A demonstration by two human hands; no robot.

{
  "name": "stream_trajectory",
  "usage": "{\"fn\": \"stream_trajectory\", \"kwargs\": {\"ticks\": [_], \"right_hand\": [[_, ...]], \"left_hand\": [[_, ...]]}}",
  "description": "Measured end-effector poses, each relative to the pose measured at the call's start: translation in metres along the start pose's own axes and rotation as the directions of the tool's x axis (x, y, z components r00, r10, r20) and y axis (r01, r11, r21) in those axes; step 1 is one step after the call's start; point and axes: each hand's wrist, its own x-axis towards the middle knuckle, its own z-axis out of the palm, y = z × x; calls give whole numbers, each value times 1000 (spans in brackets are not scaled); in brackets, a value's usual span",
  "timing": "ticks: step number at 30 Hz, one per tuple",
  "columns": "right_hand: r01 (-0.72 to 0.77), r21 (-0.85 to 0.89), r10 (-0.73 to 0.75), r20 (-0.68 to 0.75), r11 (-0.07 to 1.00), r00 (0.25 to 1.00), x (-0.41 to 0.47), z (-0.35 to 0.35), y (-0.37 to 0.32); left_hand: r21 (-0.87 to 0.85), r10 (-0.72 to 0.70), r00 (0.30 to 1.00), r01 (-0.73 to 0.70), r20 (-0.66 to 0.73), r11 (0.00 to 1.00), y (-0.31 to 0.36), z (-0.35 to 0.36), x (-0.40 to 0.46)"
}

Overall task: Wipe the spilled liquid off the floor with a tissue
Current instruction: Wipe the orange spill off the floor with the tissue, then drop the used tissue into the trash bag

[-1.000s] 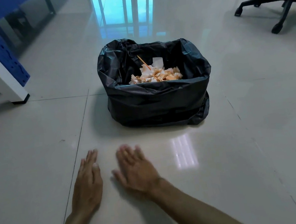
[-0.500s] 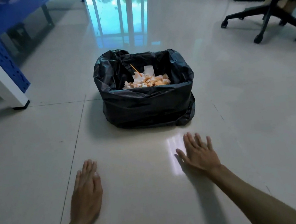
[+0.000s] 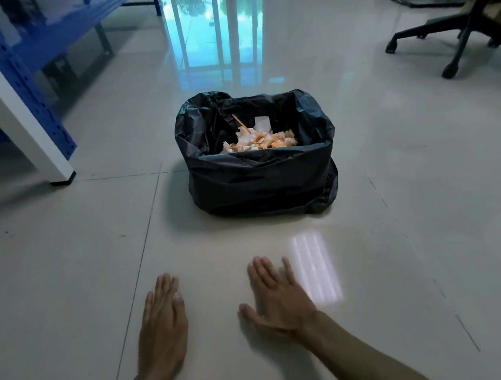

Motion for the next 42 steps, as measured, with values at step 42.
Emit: {"fn": "stream_trajectory", "kwargs": {"ticks": [42], "right_hand": [[132, 354, 215, -781, 926, 586, 93, -226, 100]], "left_hand": [[390, 370, 903, -429, 220, 815, 186, -76, 183]]}}
